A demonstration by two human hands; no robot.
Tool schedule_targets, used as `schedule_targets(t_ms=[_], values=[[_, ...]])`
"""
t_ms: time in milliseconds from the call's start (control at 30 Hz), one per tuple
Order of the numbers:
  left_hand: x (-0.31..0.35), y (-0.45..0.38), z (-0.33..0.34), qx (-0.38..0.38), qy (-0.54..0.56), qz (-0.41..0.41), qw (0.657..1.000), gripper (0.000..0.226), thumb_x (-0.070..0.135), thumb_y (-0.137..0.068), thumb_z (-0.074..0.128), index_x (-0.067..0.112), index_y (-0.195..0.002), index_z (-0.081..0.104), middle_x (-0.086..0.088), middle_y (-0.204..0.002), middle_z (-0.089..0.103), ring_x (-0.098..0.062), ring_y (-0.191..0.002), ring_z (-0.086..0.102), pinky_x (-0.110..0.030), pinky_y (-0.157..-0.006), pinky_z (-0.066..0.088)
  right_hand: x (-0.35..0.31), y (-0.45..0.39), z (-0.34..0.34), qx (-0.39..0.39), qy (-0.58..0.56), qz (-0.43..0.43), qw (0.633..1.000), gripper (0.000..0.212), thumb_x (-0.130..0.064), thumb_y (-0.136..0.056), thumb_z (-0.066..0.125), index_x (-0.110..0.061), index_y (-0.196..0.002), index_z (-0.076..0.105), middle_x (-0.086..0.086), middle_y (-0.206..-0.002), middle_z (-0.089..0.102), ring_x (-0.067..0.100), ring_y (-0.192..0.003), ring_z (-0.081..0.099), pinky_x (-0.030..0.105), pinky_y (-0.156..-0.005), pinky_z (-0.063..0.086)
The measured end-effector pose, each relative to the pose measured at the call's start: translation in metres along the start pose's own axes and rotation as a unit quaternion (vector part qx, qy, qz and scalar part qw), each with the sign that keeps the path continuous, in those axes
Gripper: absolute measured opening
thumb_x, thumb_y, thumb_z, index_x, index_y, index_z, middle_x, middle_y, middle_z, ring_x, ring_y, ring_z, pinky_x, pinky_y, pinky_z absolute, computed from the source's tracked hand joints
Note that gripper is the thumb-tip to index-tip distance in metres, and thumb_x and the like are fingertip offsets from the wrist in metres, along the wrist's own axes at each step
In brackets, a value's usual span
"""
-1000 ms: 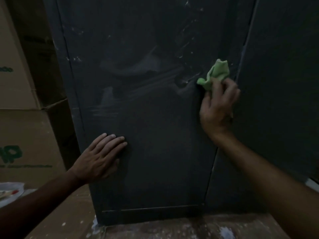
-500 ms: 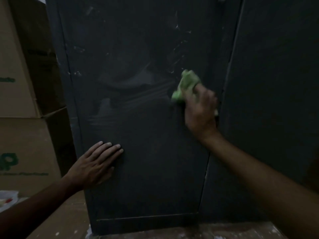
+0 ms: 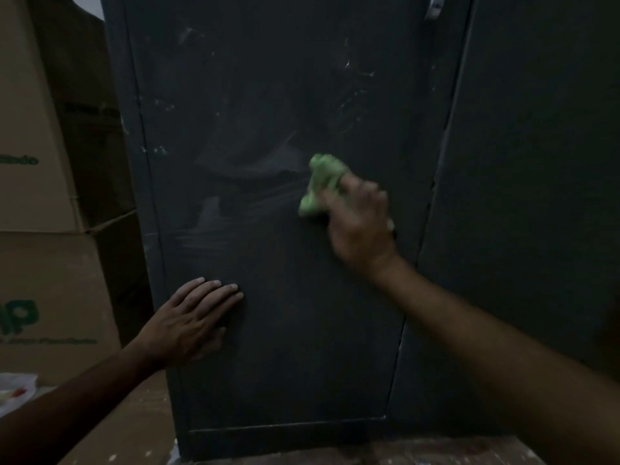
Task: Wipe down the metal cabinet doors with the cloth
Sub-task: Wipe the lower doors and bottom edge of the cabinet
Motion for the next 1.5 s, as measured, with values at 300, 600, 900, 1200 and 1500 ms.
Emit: schedule_targets(t_ms=[300,600,900,1200,1500], values=[[0.000,-0.004,-0.007,0.003,0.007,0.000,1.000,0.066,0.046,-0.095,0.050,0.012,-0.151,0.048,-0.014,-0.149,0.056,-0.033,-0.134,0.047,-0.048,-0.119,0.028,0.065,0.015,-0.040,-0.008,0.040,0.089,0.995,0.044,-0.012,-0.080,0.058,-0.021,-0.122,0.065,0.020,-0.116,0.057,0.040,-0.092,0.054,0.046,-0.078,0.045],[0.001,-0.007,-0.015,-0.013,0.019,-0.013,1.000,0.065,0.044,-0.098,0.052,0.011,-0.153,0.045,-0.015,-0.152,0.052,-0.033,-0.136,0.050,-0.048,-0.120,0.030,-0.028,0.057,0.005,-0.147,-0.010,-0.256,0.955,0.033,-0.020,-0.090,0.056,-0.026,-0.122,0.066,0.009,-0.133,0.052,0.033,-0.103,0.053,0.044,-0.082,0.042],[-0.024,0.001,-0.040,0.009,0.022,-0.077,0.997,0.070,0.044,-0.097,0.054,0.007,-0.155,0.040,-0.017,-0.157,0.044,-0.035,-0.149,0.037,-0.050,-0.125,0.026,-0.005,-0.082,-0.018,0.060,0.017,0.187,0.980,0.047,-0.011,-0.083,0.054,-0.023,-0.127,0.067,0.015,-0.125,0.057,0.036,-0.102,0.049,0.044,-0.083,0.040],[-0.046,0.016,-0.031,-0.004,0.009,-0.055,0.998,0.074,0.046,-0.100,0.051,0.002,-0.157,0.037,-0.020,-0.162,0.039,-0.033,-0.152,0.033,-0.049,-0.128,0.022,-0.055,0.049,0.008,-0.198,-0.056,-0.296,0.933,0.027,-0.021,-0.084,0.067,-0.024,-0.111,0.071,0.006,-0.127,0.062,0.031,-0.097,0.058,0.042,-0.079,0.041],[-0.049,0.024,-0.028,0.076,0.013,-0.123,0.989,0.061,0.059,-0.090,0.058,0.006,-0.120,0.056,-0.018,-0.128,0.053,-0.037,-0.115,0.051,-0.047,-0.101,0.039,-0.121,-0.056,0.044,-0.013,-0.143,-0.085,0.986,0.045,-0.009,-0.085,0.054,-0.006,-0.127,0.068,0.017,-0.125,0.066,0.035,-0.104,0.051,0.044,-0.088,0.040]])
Point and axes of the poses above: each hand's wrist, its own y-axis away from the middle knuckle, its own z-axis out of the palm, x = y × z, the point moved 3 cm from there along -y, towards the middle knuckle
